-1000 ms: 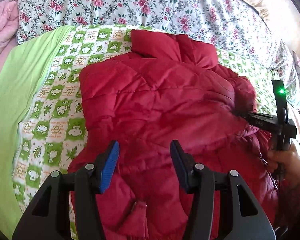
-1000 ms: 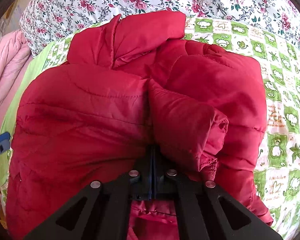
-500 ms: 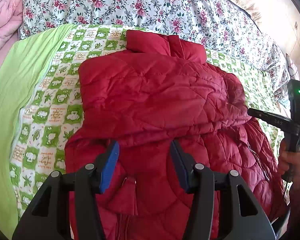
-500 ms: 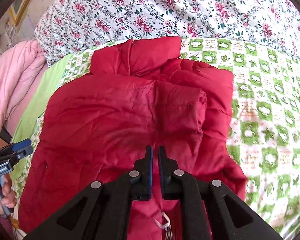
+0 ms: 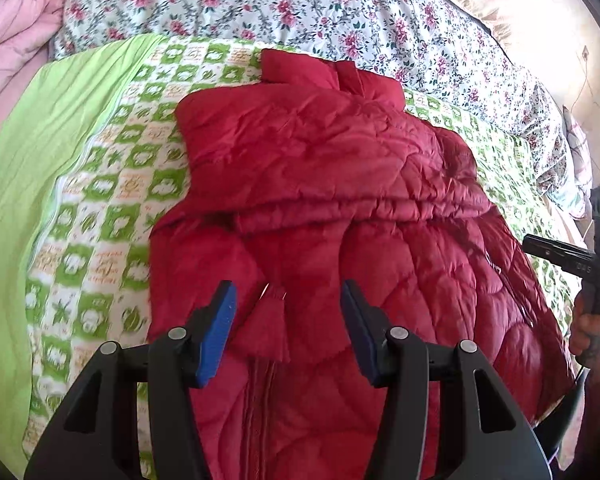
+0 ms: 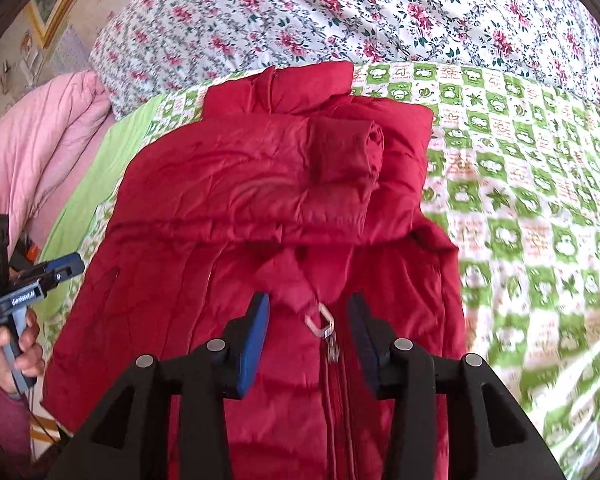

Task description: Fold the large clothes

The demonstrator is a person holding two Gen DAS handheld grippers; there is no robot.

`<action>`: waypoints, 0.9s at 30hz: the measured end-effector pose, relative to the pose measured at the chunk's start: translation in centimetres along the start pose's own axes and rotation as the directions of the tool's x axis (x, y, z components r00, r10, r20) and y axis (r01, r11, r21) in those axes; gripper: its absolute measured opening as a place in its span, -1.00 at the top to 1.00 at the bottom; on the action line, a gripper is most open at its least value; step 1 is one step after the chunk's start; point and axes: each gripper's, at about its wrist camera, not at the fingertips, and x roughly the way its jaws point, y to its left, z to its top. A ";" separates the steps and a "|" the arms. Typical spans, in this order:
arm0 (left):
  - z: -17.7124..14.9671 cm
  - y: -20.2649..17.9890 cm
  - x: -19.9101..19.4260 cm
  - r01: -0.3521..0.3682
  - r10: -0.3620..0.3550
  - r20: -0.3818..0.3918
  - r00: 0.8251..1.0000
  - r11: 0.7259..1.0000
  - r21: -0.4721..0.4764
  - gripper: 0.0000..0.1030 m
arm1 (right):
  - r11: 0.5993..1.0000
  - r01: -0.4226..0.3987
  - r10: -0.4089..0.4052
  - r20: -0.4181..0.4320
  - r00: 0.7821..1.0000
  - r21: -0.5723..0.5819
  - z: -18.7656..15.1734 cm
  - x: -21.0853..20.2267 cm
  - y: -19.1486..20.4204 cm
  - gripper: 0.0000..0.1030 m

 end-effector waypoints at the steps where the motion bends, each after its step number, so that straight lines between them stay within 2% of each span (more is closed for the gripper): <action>1: -0.3 0.3 -0.2 -0.003 0.003 -0.002 1.000 1.000 -0.005 -0.02 | 1.000 -0.003 0.003 0.001 1.000 -0.003 -0.5 -0.6 0.1 0.15; 4: -1.7 0.9 -1.2 -0.011 0.011 -0.002 1.000 1.000 -0.011 -0.02 | 1.000 -0.007 0.007 0.008 1.000 -0.003 -1.6 -1.7 0.1 0.08; 8: -3.6 2.1 -2.5 -0.015 0.015 -0.004 1.000 1.000 -0.019 -0.02 | 1.000 -0.011 0.010 0.014 1.000 0.011 -3.4 -3.4 -0.1 -0.16; 11: -4.8 3.1 -3.1 -0.008 0.008 -0.014 1.000 0.999 -0.045 -0.12 | 0.999 -0.014 0.014 0.016 1.000 0.029 -4.9 -4.3 -0.4 -0.21; 18: -6.7 4.5 -4.0 -0.010 0.008 -0.024 1.000 0.997 -0.077 -0.14 | 0.996 0.001 -0.002 0.003 1.000 0.086 -8.1 -5.8 -2.0 -0.25; 21: -7.3 4.8 -4.2 -0.005 0.003 -0.029 1.000 0.997 -0.080 -0.26 | 0.994 0.017 -0.018 0.002 1.000 0.106 -8.9 -6.5 -2.8 -0.26; 24: -8.1 4.8 -4.0 -0.003 -0.001 -0.048 0.999 0.997 -0.081 -0.27 | 0.992 0.038 -0.038 -0.004 0.999 0.123 -9.7 -7.4 -3.7 -0.26; 27: -9.1 4.7 -3.6 0.016 -0.023 -0.072 0.997 0.996 -0.088 -0.27 | 0.990 0.057 -0.055 -0.013 0.998 0.132 -10.3 -8.0 -4.3 -0.36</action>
